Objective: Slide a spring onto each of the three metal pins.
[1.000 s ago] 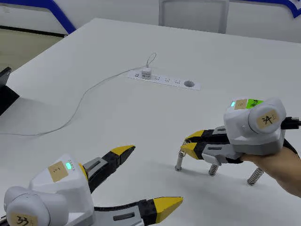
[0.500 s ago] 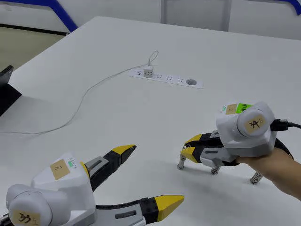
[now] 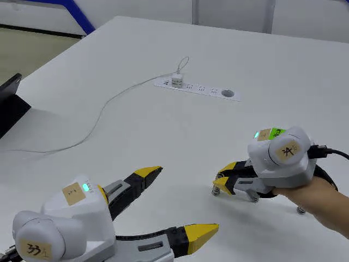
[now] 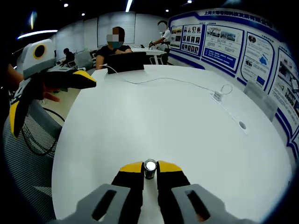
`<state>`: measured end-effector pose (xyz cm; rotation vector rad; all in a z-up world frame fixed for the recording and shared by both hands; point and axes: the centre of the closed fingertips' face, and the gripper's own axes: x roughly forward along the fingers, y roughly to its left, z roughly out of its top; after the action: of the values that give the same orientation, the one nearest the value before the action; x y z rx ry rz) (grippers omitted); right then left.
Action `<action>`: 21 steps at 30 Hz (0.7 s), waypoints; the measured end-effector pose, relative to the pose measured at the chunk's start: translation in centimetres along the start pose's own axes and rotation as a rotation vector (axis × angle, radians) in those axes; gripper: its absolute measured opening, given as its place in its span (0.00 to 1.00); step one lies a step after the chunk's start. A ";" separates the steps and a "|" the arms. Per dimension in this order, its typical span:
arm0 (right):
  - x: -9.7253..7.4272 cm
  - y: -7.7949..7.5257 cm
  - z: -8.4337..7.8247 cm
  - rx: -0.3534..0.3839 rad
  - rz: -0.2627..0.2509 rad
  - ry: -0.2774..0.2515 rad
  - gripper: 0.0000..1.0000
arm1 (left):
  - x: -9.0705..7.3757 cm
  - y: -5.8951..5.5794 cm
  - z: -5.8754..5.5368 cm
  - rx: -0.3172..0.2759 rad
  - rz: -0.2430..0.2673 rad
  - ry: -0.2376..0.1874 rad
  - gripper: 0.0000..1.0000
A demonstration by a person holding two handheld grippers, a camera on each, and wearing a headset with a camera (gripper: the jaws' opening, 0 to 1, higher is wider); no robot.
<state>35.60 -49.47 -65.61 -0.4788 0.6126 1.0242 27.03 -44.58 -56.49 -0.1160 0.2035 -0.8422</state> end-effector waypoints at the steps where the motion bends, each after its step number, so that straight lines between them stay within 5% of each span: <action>1: 0.1 0.0 0.0 -0.002 0.001 0.002 0.11 | 0.0 0.0 0.0 0.001 0.001 0.002 0.82; 21: 0.8 0.4 -0.4 0.001 0.004 0.008 0.11 | 0.1 0.0 -0.2 -0.002 -0.005 0.008 0.82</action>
<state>35.42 -49.01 -66.42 -0.4812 0.6216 1.0263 27.01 -44.65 -56.65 -0.1155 0.2113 -0.8473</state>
